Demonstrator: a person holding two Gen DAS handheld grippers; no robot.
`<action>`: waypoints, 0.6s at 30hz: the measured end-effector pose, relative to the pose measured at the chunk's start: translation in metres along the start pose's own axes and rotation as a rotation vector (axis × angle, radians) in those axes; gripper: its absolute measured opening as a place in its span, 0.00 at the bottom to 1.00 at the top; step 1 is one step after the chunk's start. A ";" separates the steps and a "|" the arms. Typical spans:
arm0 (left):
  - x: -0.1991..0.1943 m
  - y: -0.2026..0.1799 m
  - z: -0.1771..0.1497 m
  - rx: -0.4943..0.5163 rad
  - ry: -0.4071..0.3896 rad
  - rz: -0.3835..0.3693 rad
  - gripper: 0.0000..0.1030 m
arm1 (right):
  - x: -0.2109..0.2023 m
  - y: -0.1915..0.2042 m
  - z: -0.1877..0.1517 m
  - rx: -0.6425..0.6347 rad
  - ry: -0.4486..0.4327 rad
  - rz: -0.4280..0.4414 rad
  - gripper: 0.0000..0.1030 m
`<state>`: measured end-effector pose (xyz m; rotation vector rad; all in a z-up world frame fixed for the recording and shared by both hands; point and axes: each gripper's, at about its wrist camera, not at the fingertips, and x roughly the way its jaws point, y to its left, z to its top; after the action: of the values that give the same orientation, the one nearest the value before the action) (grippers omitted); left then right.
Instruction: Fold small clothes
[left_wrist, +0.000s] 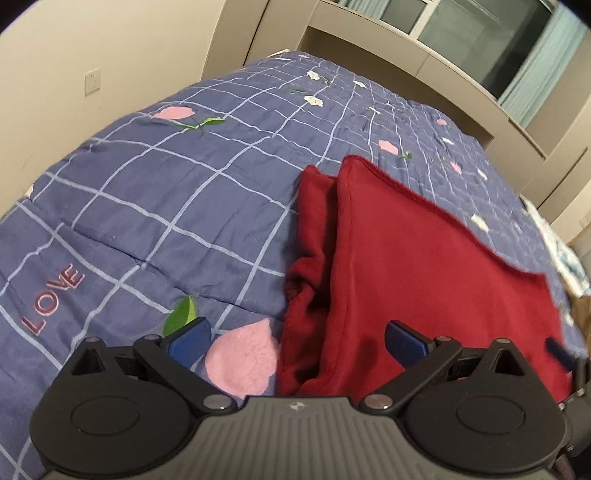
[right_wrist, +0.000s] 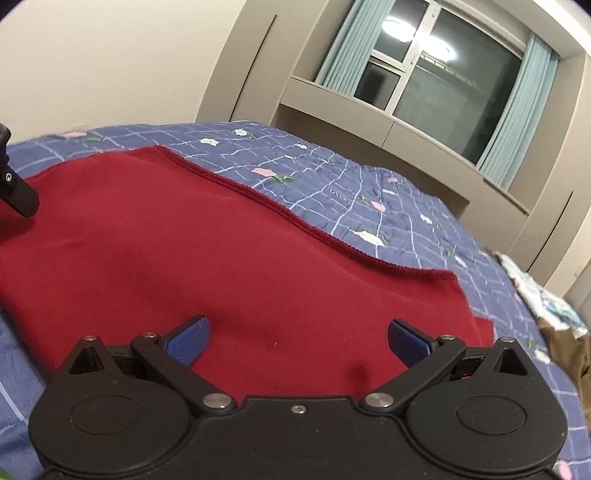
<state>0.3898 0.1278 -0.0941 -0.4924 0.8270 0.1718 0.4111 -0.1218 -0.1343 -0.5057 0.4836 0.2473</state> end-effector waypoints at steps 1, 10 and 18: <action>0.000 -0.001 -0.001 0.011 -0.002 0.005 0.99 | 0.000 0.003 -0.001 -0.018 -0.005 -0.011 1.00; -0.001 0.000 -0.001 0.000 -0.001 -0.006 0.99 | -0.003 0.026 -0.006 -0.142 -0.059 -0.110 1.00; 0.005 0.006 0.019 -0.103 -0.020 -0.071 0.99 | 0.001 0.017 -0.004 -0.106 -0.047 -0.081 1.00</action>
<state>0.4034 0.1423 -0.0888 -0.6148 0.7830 0.1542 0.4040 -0.1093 -0.1450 -0.6199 0.4046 0.2073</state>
